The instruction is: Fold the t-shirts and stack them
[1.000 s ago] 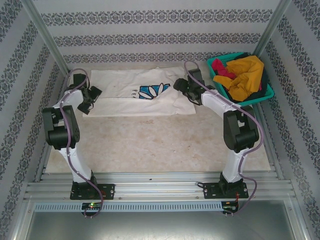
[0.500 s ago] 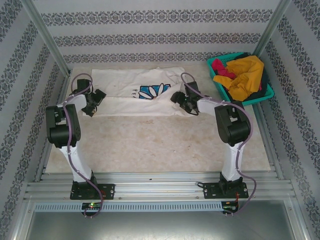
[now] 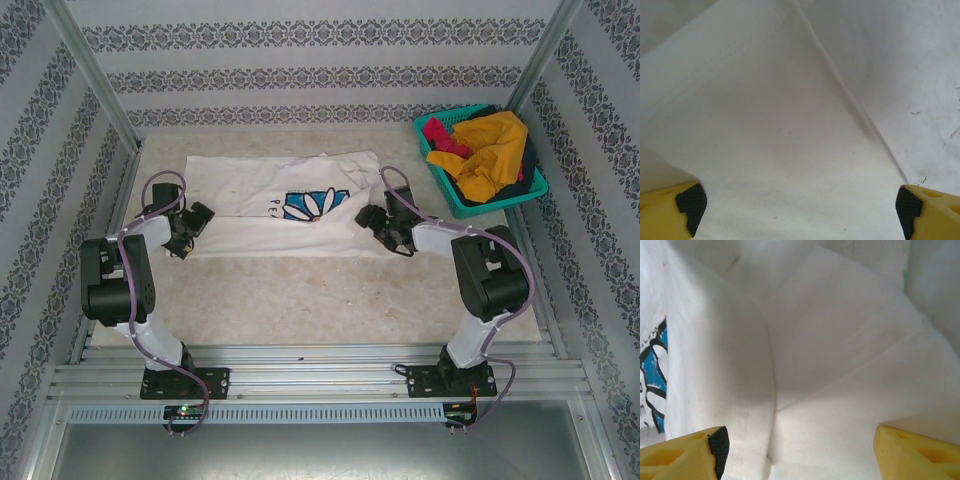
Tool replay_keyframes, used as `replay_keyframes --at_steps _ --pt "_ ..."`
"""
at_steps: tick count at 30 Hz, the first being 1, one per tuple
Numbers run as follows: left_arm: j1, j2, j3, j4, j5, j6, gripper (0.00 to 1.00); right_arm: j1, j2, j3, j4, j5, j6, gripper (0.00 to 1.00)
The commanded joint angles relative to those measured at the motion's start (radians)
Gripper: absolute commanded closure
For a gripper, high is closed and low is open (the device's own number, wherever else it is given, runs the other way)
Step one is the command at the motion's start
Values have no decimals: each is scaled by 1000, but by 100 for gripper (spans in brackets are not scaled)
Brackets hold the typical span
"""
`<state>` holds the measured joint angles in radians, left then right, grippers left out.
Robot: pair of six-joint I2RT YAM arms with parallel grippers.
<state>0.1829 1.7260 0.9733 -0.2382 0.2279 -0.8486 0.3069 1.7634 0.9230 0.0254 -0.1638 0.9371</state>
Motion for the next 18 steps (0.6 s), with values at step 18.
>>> replay_keyframes --at_steps 18 --pt "-8 26 -41 -132 -39 15 0 142 153 242 -14 20 10 37"
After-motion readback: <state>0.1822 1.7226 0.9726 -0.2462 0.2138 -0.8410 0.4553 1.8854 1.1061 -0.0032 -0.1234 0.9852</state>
